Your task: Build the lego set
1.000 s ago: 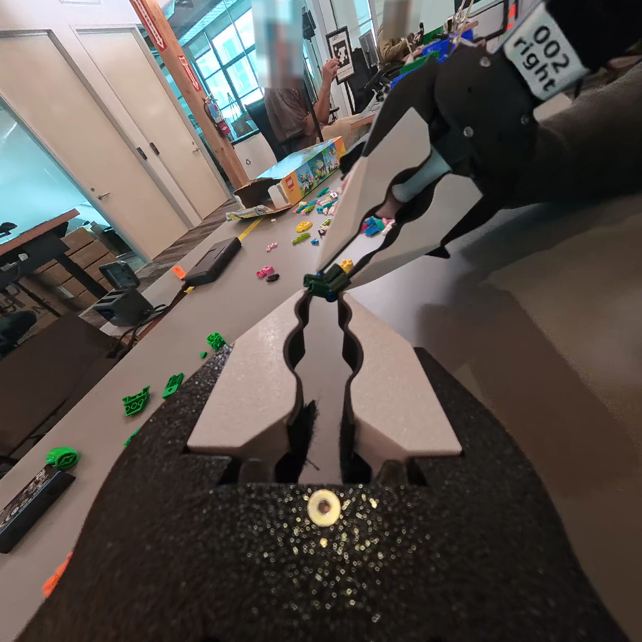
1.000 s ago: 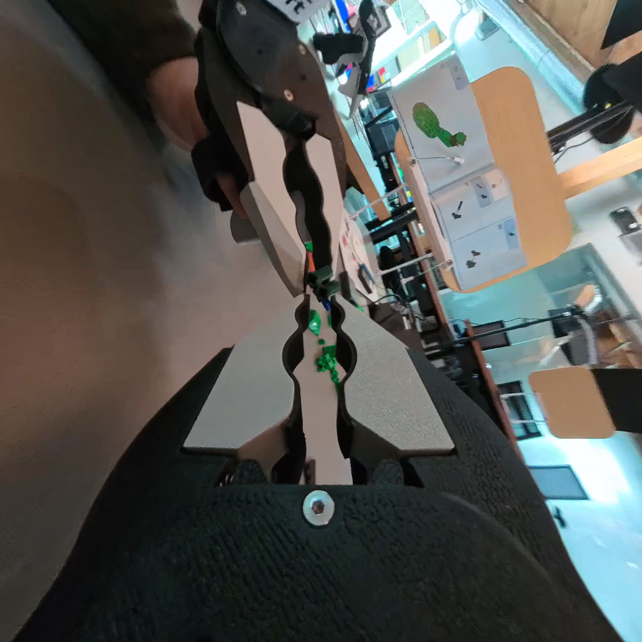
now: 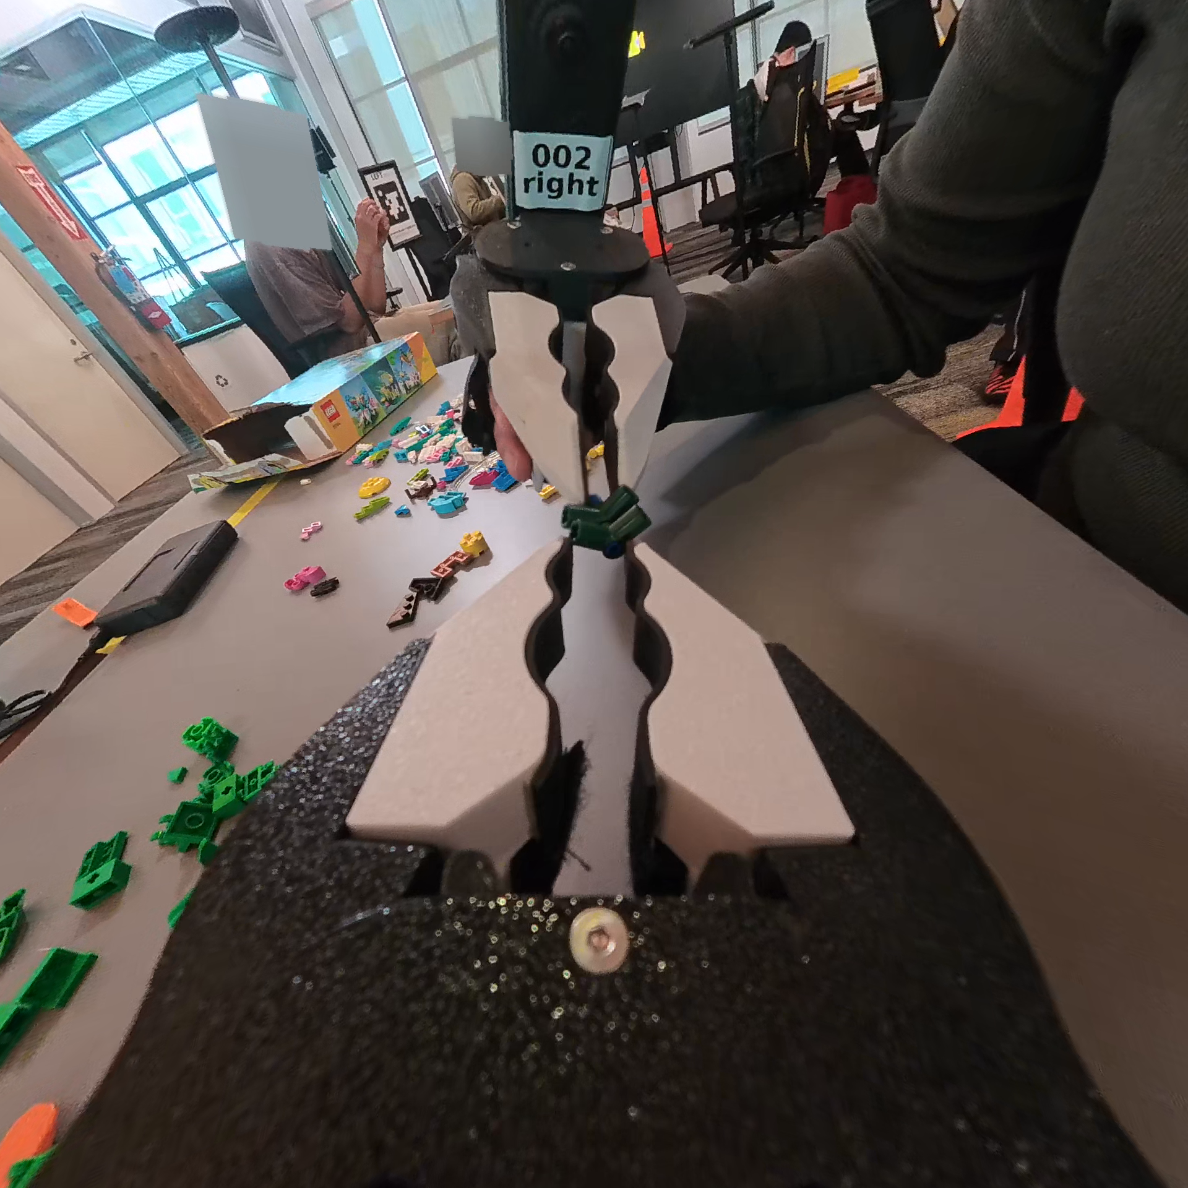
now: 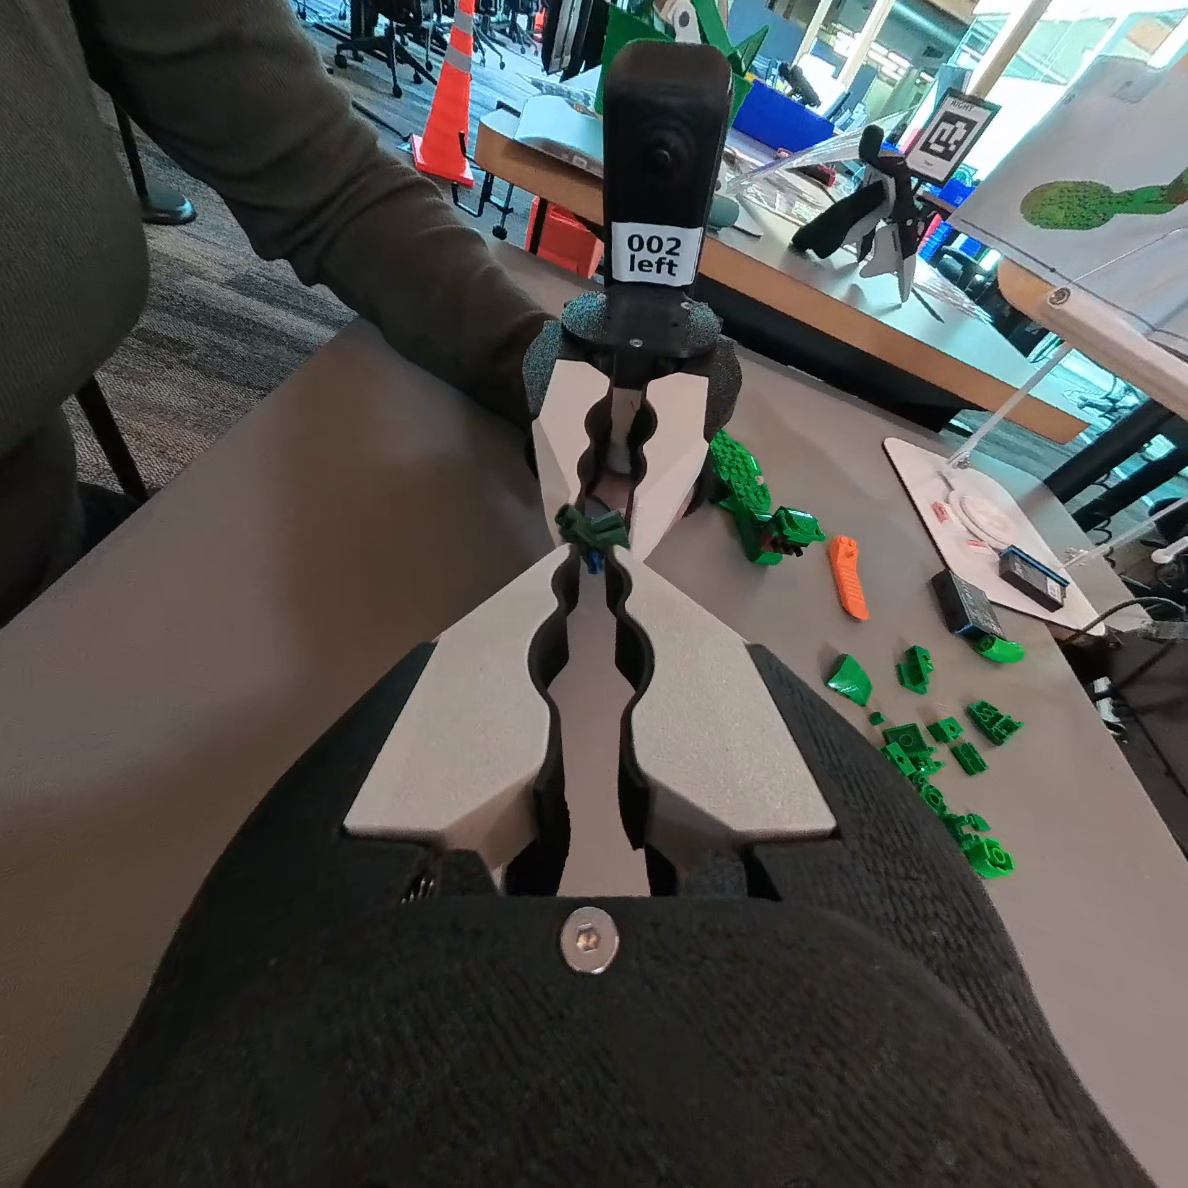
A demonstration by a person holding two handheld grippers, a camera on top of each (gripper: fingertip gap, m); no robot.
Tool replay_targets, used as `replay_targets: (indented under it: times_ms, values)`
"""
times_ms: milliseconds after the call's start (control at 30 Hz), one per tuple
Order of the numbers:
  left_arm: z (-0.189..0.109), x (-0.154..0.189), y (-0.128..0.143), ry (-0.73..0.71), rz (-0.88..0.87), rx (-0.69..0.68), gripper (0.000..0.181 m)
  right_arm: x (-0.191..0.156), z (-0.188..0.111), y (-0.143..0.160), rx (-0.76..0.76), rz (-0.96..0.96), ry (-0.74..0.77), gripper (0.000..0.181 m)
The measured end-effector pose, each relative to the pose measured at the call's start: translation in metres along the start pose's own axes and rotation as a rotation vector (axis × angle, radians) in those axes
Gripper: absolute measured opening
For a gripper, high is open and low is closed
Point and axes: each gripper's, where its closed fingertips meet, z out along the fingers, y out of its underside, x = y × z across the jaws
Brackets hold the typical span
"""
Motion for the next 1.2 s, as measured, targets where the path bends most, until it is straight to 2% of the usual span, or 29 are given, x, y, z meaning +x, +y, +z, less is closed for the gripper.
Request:
replay_targets:
  times_ms: [167,267,367,433,533,800,867,1000,1200]
  values:
    - [0.001,0.001,0.001,0.003,0.006,-0.006,0.013,-0.001,0.000,0.000,-0.003,0.003,-0.006,0.003]
    - [-0.001,-0.006,-0.003,-0.052,0.000,0.019,0.016,0.005,-0.001,-0.001,0.000,0.005,0.027,0.002]
    - [0.001,-0.005,-0.009,-0.052,-0.019,0.049,0.046,0.010,-0.001,-0.001,0.016,0.018,0.054,0.002]
    - [0.003,-0.003,-0.008,-0.057,-0.005,0.039,0.043,0.011,0.000,-0.001,0.022,0.019,0.061,0.002]
    - [0.004,-0.006,-0.009,-0.097,0.036,0.034,0.024,0.009,0.002,-0.002,0.029,0.012,0.057,0.002]
    - [0.003,-0.009,-0.004,-0.097,0.031,-0.001,0.022,0.010,0.002,0.002,0.011,0.022,0.057,0.004]
    - [0.001,-0.013,0.000,-0.126,0.069,-0.031,0.022,0.018,-0.005,0.012,-0.040,0.074,0.071,0.016]
    - [-0.004,-0.024,0.012,-0.176,0.130,-0.109,0.022,0.023,-0.016,0.074,-0.338,0.235,0.046,0.018]
    - [-0.007,-0.025,0.021,-0.170,0.174,-0.160,0.022,0.024,-0.008,0.100,-0.422,0.340,0.029,0.020]
